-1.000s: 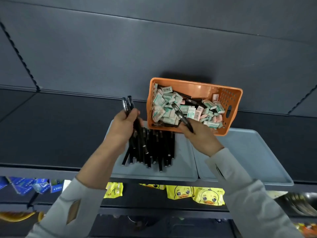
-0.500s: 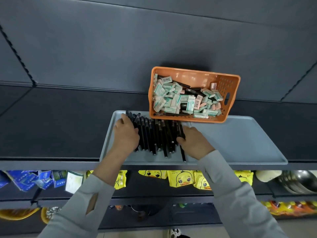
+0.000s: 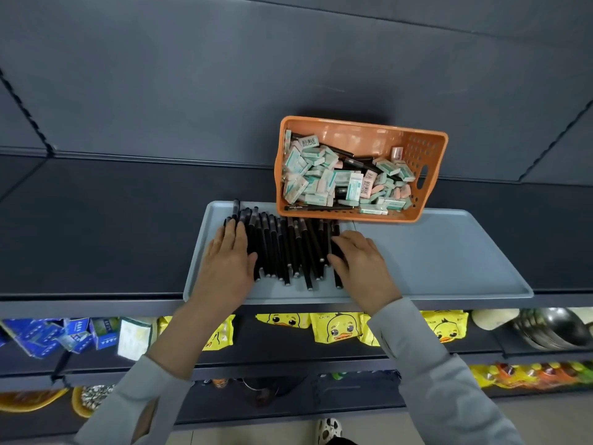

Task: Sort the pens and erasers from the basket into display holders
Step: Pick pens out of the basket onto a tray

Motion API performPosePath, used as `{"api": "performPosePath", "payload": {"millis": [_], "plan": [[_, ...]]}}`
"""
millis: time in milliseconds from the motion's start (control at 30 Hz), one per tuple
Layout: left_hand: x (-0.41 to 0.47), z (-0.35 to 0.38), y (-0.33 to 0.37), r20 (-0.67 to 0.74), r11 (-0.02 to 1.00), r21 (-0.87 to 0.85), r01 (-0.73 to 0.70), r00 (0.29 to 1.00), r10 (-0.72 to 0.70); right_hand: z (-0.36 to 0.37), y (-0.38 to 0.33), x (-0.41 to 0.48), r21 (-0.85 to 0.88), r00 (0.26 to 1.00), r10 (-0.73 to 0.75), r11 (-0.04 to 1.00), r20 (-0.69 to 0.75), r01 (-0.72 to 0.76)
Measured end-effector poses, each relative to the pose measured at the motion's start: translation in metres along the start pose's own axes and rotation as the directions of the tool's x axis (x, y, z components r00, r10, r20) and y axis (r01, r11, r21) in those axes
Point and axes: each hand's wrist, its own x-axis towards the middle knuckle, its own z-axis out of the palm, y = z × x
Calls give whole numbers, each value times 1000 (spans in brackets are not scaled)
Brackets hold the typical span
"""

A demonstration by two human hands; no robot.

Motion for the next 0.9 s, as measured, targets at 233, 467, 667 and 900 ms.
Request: {"api": "performPosePath", "payload": {"millis": [233,467,667,900], "plan": [[13,-9,42,-256,971,-80,-224,947,197,-41,41,29,51,994,84,995,-71,-80],[87,4,134,-188,934,-5,-357,918,350,-71,87,91,-154,990,114,980,-78,-124],[141,31,180,-86,918,195,-345,927,366,-72,96,131,-456,993,51,890,107,3],[144,45,188,-143,950,223,-220,956,255,-73,100,135,-488,996,-54,869,76,85]]}}
